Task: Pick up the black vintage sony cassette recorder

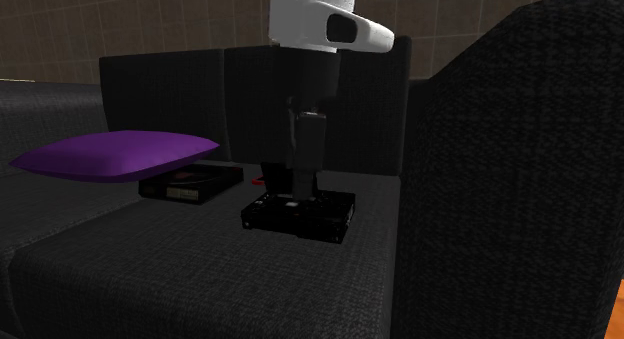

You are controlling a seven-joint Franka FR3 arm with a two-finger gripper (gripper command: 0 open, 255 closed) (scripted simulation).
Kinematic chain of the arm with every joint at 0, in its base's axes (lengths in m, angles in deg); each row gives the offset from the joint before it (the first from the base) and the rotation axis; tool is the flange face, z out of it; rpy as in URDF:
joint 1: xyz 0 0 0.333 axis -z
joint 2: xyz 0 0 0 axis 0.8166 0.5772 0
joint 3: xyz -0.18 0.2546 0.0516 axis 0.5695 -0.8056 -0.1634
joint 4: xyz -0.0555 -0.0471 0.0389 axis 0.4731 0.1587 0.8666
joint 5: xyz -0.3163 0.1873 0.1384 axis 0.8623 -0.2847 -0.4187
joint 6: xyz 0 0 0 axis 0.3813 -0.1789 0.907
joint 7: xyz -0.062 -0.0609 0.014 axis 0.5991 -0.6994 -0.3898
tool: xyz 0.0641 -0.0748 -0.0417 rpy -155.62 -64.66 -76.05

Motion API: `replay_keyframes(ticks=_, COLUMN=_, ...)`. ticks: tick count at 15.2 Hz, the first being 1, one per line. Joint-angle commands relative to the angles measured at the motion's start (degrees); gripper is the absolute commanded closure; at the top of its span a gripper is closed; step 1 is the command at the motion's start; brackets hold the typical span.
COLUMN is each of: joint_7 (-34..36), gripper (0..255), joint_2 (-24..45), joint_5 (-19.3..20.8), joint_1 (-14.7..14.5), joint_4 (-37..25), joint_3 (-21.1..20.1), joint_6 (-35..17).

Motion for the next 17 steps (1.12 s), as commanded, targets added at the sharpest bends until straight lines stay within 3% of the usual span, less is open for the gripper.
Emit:
replay_keyframes(ticks=1, joint_7=6.02, gripper=0, joint_2=2.97, joint_5=-1.03, joint_1=1.37, joint_4=-1.74, joint_3=-2.86, joint_6=-4.06)
replay_keyframes(ticks=6, joint_7=20.61, gripper=0, joint_2=10.9, joint_5=-0.21, joint_1=5.94, joint_4=-6.99, joint_3=-9.76, joint_6=-13.3)
replay_keyframes(ticks=10, joint_7=33.36, gripper=0, joint_2=17.83, joint_5=4.12, joint_1=10.42, joint_4=-12.03, joint_3=-15.16, joint_6=-19.72)
replay_keyframes(ticks=17, joint_7=33.41, gripper=0, joint_2=20.08, joint_5=4.49, joint_1=10.47, joint_4=-8.32, joint_3=-16.44, joint_6=-25.47)
